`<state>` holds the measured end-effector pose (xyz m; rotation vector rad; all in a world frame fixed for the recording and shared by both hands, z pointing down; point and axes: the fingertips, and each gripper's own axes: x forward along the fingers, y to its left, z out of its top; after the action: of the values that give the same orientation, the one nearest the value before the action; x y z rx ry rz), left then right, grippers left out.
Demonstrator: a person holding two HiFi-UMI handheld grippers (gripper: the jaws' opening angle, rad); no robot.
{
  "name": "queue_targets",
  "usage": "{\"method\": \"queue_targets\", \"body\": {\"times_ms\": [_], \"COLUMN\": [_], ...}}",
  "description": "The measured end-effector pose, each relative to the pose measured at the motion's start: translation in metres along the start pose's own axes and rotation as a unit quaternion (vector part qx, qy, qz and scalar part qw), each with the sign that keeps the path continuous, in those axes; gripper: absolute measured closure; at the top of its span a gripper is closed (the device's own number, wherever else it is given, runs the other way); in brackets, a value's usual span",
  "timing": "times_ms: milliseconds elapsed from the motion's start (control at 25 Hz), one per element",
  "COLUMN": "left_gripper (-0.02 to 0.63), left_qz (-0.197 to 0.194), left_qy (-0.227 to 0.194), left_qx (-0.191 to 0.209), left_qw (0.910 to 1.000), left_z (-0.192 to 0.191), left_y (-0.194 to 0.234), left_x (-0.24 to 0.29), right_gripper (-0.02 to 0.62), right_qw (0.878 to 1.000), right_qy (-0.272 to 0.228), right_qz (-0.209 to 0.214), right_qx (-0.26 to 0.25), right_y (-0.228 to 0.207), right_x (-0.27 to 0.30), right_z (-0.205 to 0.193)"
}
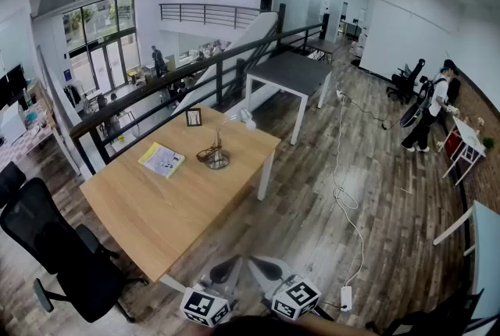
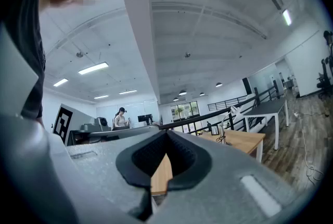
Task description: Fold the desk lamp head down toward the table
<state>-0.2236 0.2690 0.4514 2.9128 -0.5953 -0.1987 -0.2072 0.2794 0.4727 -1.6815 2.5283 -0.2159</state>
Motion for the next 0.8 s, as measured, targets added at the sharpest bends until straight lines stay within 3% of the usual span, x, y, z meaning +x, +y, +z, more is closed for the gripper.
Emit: {"method": "queue_targets", "body": {"times_ms": [800], "left_gripper": [0.606], "left_qz": [-0.007], "left_qy": [-0.004], "left_qx": [0.003], "left_qw": [1.0], "left_z": [-0.004], "left_y": [0.009], "left_x": [0.01], "right_gripper": [0.594], "right_qw": [1.0], "right_qy": [-0.009], "right_qz": [0.017], "right_qx": [0.022], "right_y": [-0.006], "right_x": [0.011], "right_z": [0.003]}}
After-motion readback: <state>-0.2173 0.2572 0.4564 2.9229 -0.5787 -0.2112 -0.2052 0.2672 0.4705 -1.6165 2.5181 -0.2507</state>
